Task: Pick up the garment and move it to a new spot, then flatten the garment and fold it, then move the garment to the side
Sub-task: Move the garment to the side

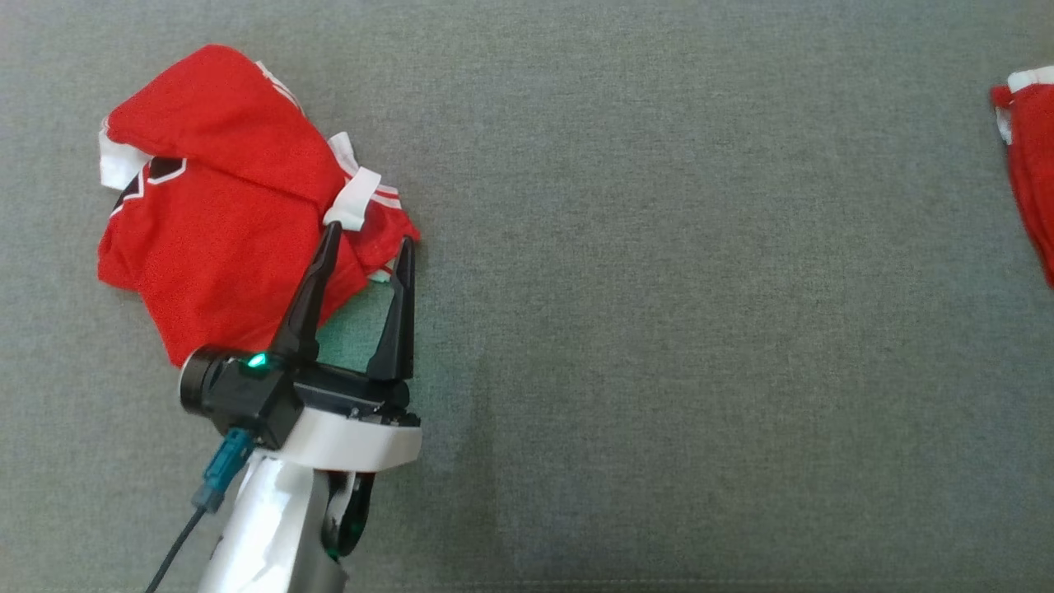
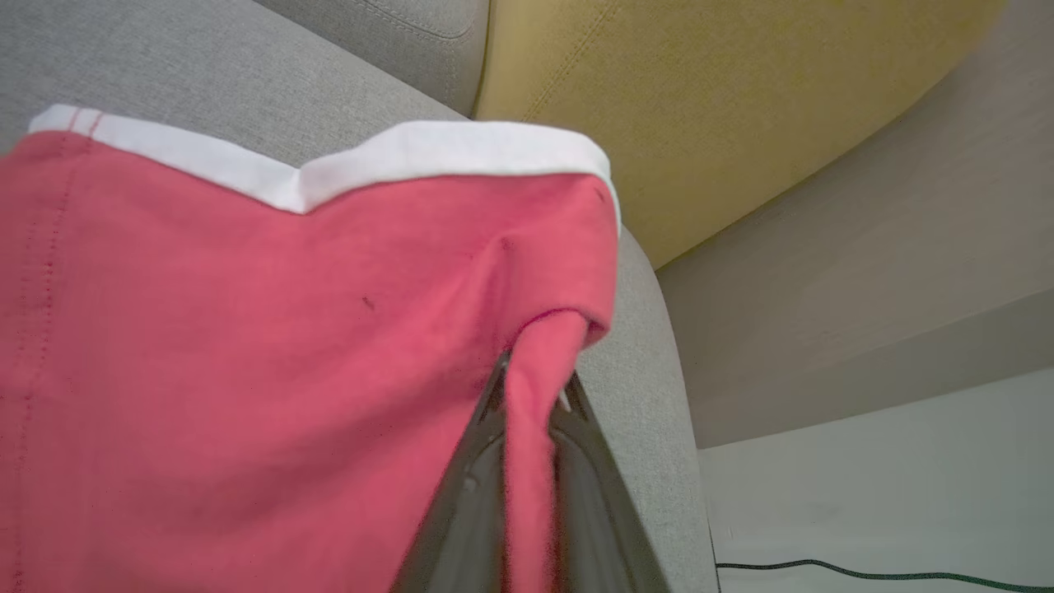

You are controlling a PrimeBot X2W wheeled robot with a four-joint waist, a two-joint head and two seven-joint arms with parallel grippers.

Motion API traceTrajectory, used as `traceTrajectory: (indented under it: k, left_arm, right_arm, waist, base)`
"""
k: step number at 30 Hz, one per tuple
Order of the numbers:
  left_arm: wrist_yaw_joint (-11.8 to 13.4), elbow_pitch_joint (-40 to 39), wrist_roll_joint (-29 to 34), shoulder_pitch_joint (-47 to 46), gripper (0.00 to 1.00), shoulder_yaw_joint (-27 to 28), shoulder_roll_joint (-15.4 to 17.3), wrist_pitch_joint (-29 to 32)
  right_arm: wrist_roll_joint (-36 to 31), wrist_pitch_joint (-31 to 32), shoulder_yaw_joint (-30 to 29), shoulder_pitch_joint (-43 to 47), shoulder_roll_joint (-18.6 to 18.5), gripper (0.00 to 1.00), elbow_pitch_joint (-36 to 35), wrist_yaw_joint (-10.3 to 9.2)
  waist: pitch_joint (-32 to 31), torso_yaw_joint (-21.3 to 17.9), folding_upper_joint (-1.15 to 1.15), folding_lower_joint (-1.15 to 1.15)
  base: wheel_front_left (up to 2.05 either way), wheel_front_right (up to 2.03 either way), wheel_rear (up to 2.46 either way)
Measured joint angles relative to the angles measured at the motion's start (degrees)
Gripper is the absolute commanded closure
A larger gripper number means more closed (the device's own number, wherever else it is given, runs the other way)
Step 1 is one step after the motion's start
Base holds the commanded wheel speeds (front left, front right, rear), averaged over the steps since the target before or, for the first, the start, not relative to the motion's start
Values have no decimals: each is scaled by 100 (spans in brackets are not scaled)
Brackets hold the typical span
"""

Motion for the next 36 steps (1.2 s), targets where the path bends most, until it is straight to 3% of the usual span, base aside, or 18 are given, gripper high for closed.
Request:
traceTrajectory:
  k: [3, 4, 6, 12, 19, 26, 30, 36]
  left_arm:
    - [-15, 11, 0, -5, 0, 36, 0, 0]
    - [-16, 20, 0, -12, 0, 37, 0, 0]
    - [-16, 37, 0, -16, 0, 36, -1, 0]
    - [-7, 193, 21, -5, 0, 81, -1, 0]
    - [7, 205, -10, 192, 0, 91, -1, 0]
    - [69, 180, -10, 563, 0, 129, 1, 0]
    - [115, 178, -47, 732, 0, 126, 3, 0]
    - [165, 130, -69, 1190, 0, 159, 7, 0]
  right_arm:
    - [-8, 64, -130, -46, 26, 100, -11, 0]
    - [-8, 91, -202, -60, 60, 87, -14, 0]
    - [53, 181, -383, -66, 201, 0, -2, 0]
    - [163, 102, -589, -63, 748, 0, -392, 0]
    - [655, -322, -358, 211, 1726, 0, -1425, 0]
    - [1390, -780, -269, 1279, 2743, 0, -2839, 0]
    - [1418, -918, -174, 2122, 3238, 0, -3431, 0]
    - [1284, -1014, -205, 3429, 3500, 0, -3906, 0]
  waist:
    - [30, -17, 0, 0]
    - [22, -18, 0, 0]
    - [-15, -20, 0, -1]
    - [-277, -51, 0, -1]
    - [-851, -124, 0, -2]
    - [-1500, -177, 0, -3]
    - [-1803, -195, 0, -3]
    - [-2141, -211, 0, -3]
  base:
    - [0, 0, 0]
    - [0, 0, 0]
    - [0, 0, 0]
    - [0, 0, 0]
    - [0, 0, 0]
    - [0, 0, 0]
    - [0, 0, 0]
    - [0, 0, 0]
